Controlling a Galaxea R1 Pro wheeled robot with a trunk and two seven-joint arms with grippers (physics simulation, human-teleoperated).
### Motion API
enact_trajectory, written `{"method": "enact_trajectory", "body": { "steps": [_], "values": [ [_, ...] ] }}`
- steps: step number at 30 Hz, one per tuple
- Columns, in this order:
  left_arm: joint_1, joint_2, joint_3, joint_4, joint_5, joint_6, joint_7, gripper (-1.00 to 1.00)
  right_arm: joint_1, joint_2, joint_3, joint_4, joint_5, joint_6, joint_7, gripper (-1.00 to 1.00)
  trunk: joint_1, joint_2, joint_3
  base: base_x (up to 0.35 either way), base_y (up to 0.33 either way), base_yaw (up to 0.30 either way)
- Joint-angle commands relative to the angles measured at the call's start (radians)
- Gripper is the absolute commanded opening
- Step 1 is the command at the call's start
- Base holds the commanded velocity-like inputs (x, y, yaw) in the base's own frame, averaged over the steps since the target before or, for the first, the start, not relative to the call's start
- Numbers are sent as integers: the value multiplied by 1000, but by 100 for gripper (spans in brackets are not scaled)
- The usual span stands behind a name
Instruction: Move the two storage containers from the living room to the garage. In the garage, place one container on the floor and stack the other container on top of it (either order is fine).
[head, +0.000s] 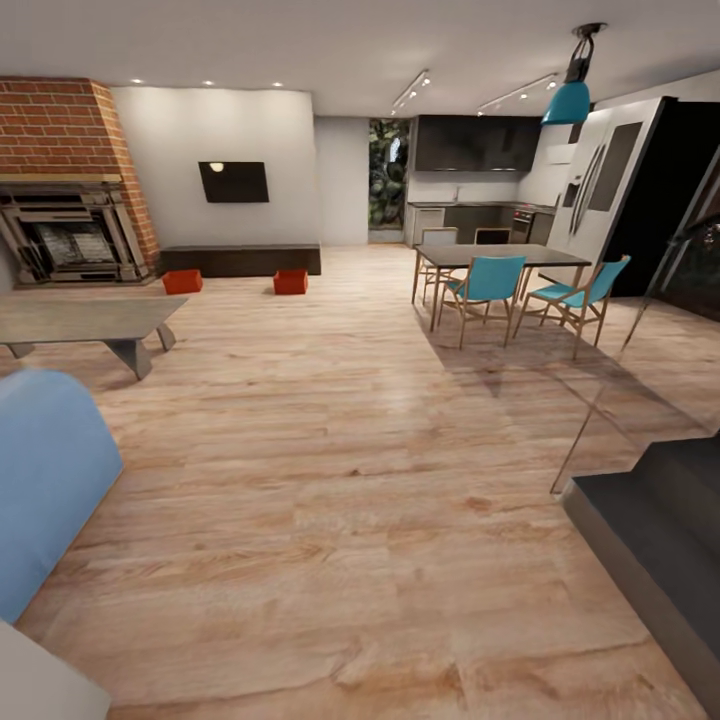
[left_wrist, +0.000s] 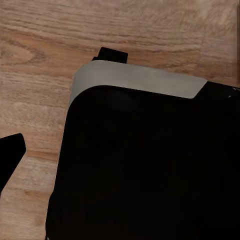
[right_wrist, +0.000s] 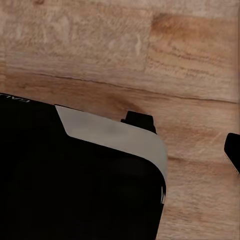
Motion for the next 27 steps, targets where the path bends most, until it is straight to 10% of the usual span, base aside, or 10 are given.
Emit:
{"method": "enact_trajectory", "body": {
  "steps": [1, 27],
  "values": [
    [-1, 0, 4, 2, 6, -5, 1, 100, -1, 0, 2, 1, 2, -3, 1, 100, 0, 0, -1, 249, 0, -2],
    [-1, 0, 4, 2, 6, -5, 1, 100, -1, 2, 5, 2, 9, -1, 0, 100, 0, 0, -1, 249, 0, 0]
  ]
}}
